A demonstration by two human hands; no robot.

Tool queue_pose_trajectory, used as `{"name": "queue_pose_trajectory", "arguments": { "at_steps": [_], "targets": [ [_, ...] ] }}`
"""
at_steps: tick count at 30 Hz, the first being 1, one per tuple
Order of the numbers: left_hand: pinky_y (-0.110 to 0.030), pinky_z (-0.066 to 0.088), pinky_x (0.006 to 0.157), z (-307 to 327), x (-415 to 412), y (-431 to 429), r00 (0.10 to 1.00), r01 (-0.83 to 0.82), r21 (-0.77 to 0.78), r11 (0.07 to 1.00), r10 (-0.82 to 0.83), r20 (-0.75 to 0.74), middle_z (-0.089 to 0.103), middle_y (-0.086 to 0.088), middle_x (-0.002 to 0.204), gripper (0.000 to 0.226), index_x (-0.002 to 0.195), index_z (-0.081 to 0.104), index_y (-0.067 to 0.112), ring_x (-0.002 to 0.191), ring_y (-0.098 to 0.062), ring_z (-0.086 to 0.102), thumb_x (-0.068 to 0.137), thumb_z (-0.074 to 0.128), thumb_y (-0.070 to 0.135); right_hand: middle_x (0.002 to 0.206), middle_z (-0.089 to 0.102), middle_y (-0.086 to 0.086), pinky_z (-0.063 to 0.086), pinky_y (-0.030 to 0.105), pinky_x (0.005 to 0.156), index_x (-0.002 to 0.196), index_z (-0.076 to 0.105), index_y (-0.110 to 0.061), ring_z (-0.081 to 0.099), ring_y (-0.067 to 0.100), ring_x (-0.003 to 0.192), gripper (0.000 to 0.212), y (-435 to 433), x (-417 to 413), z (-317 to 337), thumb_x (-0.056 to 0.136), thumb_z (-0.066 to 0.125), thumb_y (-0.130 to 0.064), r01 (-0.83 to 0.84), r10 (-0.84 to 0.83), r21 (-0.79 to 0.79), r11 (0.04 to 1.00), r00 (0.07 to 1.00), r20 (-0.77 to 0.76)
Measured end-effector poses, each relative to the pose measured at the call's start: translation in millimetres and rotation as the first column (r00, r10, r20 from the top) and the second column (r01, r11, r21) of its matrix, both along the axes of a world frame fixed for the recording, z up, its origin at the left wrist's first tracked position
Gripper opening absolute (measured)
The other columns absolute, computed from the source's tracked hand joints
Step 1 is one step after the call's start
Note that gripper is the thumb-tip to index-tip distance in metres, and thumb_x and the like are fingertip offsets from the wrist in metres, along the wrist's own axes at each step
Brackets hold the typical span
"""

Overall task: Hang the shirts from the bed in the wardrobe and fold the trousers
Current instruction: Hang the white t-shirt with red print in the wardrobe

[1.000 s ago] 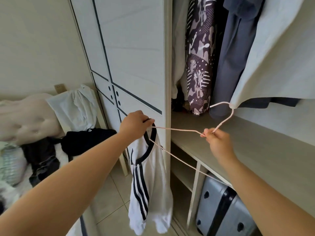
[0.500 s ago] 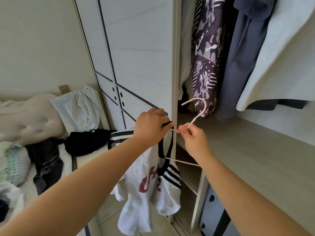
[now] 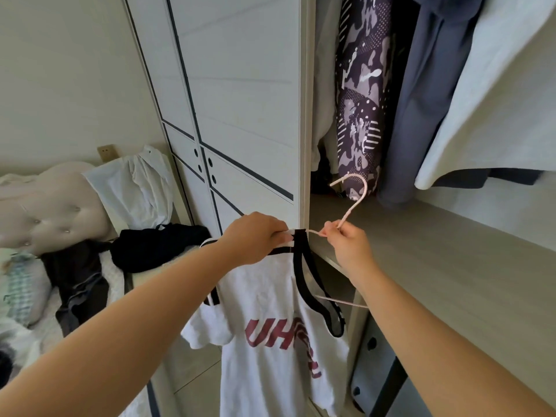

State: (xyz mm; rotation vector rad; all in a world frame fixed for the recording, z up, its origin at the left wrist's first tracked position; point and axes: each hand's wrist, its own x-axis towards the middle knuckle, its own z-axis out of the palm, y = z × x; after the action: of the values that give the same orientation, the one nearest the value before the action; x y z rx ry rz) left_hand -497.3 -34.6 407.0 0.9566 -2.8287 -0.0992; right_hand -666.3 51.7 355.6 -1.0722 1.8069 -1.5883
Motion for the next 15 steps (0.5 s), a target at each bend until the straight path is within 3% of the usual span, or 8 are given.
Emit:
{"name": "queue_pose_trajectory", "arguments": {
  "at_steps": [2, 6, 10, 12, 15],
  "targets": [
    [-0.029, 0.038, 0.061, -3.5, -7.4, 3.7, 0.998, -0.029, -0.007, 1.0, 0.029, -0.05, 0.057, 0.0, 0.078, 0.038, 0.089, 0.06, 0.013, 0.075, -0.019, 0.054, 0.099, 0.038, 0.042, 0.075, 0.056, 0.0, 0.039, 0.022, 0.06, 0.076, 0.062, -0.025, 0.049, 0.012, 0.069, 0.026, -1.7, -2.5, 3.2, 0.097, 0.047, -0.027, -0.032, 0.033, 0.017, 0.999, 0.999, -0.035],
    [-0.029, 0.04, 0.064, -7.5, -25.4, 8.9, 0.993, -0.067, -0.019, 0.998, 0.065, -0.096, 0.059, 0.0, 0.082, 0.034, 0.085, 0.057, 0.017, 0.078, -0.02, 0.057, 0.098, 0.04, 0.044, 0.084, 0.061, -0.012, 0.038, 0.018, 0.064, 0.089, 0.063, -0.022, 0.052, 0.002, 0.078, 0.019, -6.2, -6.9, 5.6, 0.097, 0.046, -0.024, -0.076, 0.077, 0.016, 0.997, 0.995, -0.059],
    [-0.028, 0.046, 0.073, -16.7, -37.2, 13.6, 0.973, -0.087, 0.045, 0.995, 0.094, -0.21, 0.066, 0.003, 0.101, 0.03, 0.113, 0.064, 0.024, 0.09, -0.018, 0.06, 0.097, 0.045, 0.041, 0.08, 0.058, -0.011, 0.038, 0.019, 0.065, 0.094, 0.064, -0.027, 0.053, 0.003, 0.076, 0.02, -7.8, -14.1, 4.9, 0.098, 0.045, -0.025, -0.164, 0.167, 0.044, 0.986, 0.981, -0.098],
    [-0.026, 0.042, 0.068, -21.8, -44.5, 14.7, 0.965, -0.117, 0.01, 0.993, 0.116, -0.233, 0.066, 0.004, 0.098, 0.028, 0.113, 0.063, 0.027, 0.086, -0.017, 0.058, 0.098, 0.044, 0.042, 0.092, 0.059, -0.006, 0.04, 0.02, 0.073, 0.104, 0.063, -0.025, 0.055, 0.008, 0.087, 0.02, -8.1, -18.6, 0.3, 0.098, 0.045, -0.021, -0.134, 0.136, 0.024, 0.991, 0.985, -0.107],
    [-0.025, 0.038, 0.061, -23.2, -52.8, 13.5, 0.95, -0.13, -0.043, 0.991, 0.112, -0.293, 0.062, 0.009, 0.087, 0.025, 0.105, 0.065, 0.03, 0.081, -0.016, 0.058, 0.098, 0.043, 0.041, 0.106, 0.054, -0.002, 0.042, 0.024, 0.089, 0.111, 0.062, -0.017, 0.054, 0.012, 0.102, 0.021, -3.6, -22.6, -13.7, 0.095, 0.05, -0.012, 0.048, -0.067, -0.113, 0.992, 0.984, -0.164]
  ]
}}
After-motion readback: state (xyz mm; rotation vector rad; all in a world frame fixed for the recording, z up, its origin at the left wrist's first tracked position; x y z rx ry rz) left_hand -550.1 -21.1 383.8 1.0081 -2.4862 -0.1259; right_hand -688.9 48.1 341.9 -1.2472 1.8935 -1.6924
